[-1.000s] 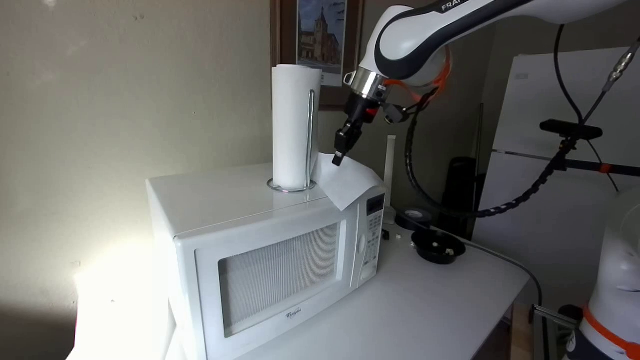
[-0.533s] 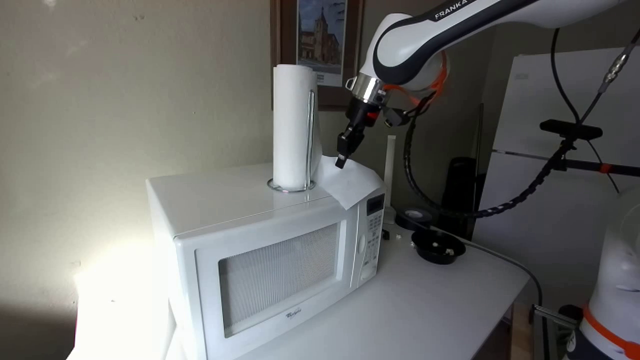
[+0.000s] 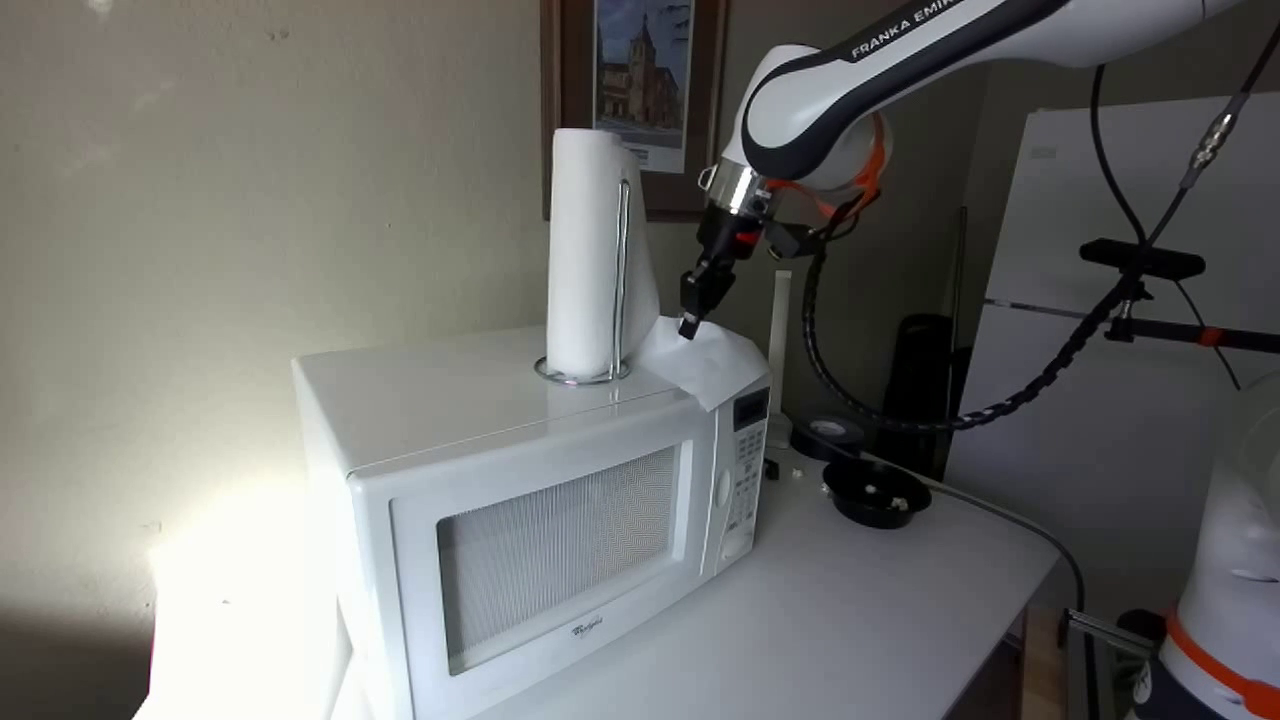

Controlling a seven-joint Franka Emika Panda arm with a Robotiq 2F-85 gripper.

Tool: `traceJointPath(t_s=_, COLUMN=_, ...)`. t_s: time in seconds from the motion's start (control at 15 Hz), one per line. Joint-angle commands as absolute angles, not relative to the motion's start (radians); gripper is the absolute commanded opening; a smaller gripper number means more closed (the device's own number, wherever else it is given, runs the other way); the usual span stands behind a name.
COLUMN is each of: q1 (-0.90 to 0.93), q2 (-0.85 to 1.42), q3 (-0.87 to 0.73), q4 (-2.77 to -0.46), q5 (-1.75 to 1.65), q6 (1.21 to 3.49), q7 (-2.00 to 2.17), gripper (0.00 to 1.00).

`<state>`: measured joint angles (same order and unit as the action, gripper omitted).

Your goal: Tear one napkin from the roll.

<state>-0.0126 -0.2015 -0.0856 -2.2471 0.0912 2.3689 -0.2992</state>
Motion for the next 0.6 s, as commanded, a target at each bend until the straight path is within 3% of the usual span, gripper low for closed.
traceJointPath(t_s=0.0, q1=-0.025, q2=-0.163, q3=-0.087, q4=-2.213, q5=0.073, q6=2.358, q7=-0.27, gripper=0.0)
traceJointPath(t_s=0.53, q1=-0.063, q2=-0.116, q3=-0.108, q4=-2.19, q5=0.063, q6=2.343, q7=-0.258, gripper=0.0)
